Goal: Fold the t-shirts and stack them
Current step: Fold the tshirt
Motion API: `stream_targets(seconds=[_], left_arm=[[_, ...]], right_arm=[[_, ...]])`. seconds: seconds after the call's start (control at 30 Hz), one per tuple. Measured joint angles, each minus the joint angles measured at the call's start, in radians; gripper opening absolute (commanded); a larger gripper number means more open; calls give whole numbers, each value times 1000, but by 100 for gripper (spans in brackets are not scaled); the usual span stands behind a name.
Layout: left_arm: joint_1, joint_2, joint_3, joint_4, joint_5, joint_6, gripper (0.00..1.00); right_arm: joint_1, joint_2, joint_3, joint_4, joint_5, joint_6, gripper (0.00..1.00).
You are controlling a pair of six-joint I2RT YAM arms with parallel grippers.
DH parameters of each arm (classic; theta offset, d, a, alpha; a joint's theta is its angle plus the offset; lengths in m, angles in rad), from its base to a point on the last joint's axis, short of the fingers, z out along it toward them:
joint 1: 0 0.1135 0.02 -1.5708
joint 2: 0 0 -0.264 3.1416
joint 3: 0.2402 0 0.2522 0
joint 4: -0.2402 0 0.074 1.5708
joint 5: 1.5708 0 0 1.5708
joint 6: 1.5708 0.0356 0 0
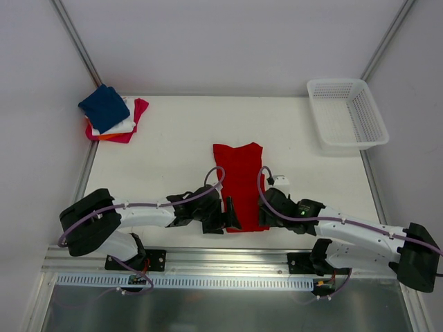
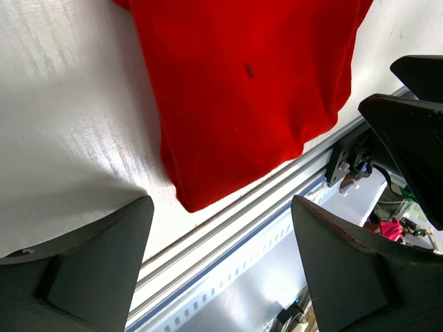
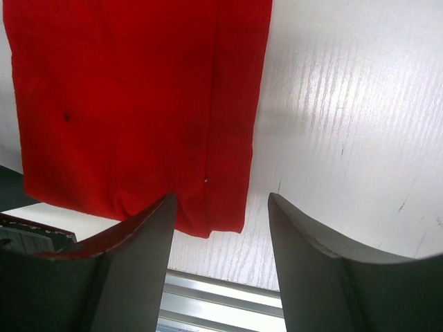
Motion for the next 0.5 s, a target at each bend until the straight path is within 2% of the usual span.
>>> stream_targets(seconds=[0.5], left_arm=[[0,27,15,2,-2,-1,83]], right_arm=[[46,68,-7,34,-8,39,59]])
